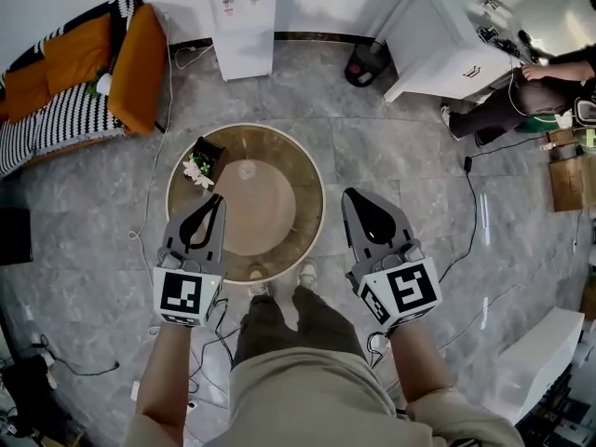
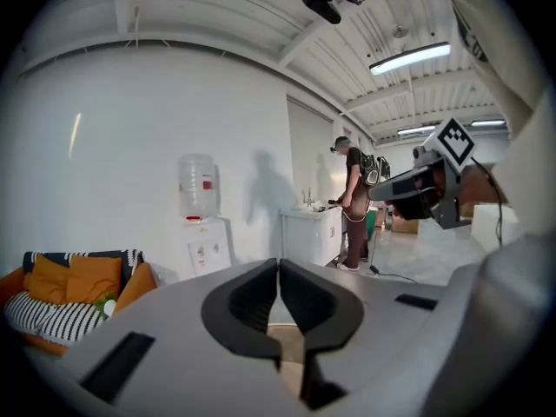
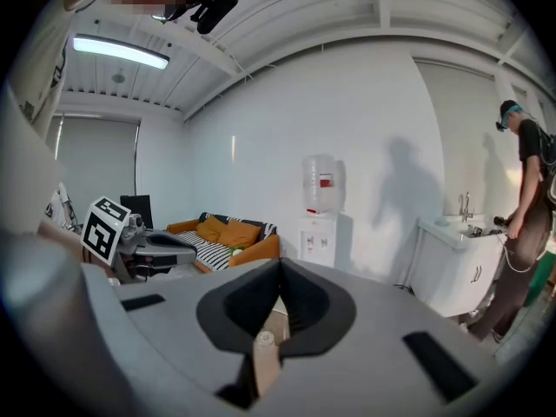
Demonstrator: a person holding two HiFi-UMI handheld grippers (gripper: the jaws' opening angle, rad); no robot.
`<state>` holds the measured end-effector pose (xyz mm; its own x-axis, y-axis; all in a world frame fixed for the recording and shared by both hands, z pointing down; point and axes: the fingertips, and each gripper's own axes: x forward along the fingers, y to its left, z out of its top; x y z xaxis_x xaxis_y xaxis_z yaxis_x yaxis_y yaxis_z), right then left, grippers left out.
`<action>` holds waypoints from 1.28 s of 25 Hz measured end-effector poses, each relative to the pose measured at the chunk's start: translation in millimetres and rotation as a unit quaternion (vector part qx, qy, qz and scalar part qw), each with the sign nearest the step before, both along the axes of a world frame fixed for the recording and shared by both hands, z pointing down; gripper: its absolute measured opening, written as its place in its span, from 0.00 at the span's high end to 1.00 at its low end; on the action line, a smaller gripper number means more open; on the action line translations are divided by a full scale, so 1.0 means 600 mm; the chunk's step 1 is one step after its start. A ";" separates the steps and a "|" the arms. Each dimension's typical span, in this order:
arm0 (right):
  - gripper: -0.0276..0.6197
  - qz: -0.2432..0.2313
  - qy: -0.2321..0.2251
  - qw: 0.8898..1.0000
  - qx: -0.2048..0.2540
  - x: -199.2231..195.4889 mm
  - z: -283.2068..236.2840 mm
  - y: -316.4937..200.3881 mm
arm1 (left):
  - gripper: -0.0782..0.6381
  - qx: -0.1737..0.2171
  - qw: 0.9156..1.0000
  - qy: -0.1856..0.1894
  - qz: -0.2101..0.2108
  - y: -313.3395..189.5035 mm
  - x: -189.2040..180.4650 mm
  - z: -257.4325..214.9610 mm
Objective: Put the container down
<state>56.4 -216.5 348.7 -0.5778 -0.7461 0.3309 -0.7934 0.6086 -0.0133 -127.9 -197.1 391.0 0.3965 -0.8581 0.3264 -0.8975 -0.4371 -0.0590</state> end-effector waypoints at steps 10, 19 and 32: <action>0.96 -0.057 0.006 0.998 0.013 -0.030 -0.119 0.094 | 0.88 0.018 0.999 0.032 -0.001 0.100 0.013 -0.138; 0.96 -0.068 0.019 0.997 0.021 -0.042 -0.156 0.133 | 0.88 0.032 0.999 0.003 -0.017 0.151 -0.019 -0.192; 0.96 -0.079 0.027 0.995 0.047 -0.064 -0.188 0.147 | 0.88 0.049 0.998 -0.008 -0.026 0.160 -0.036 -0.225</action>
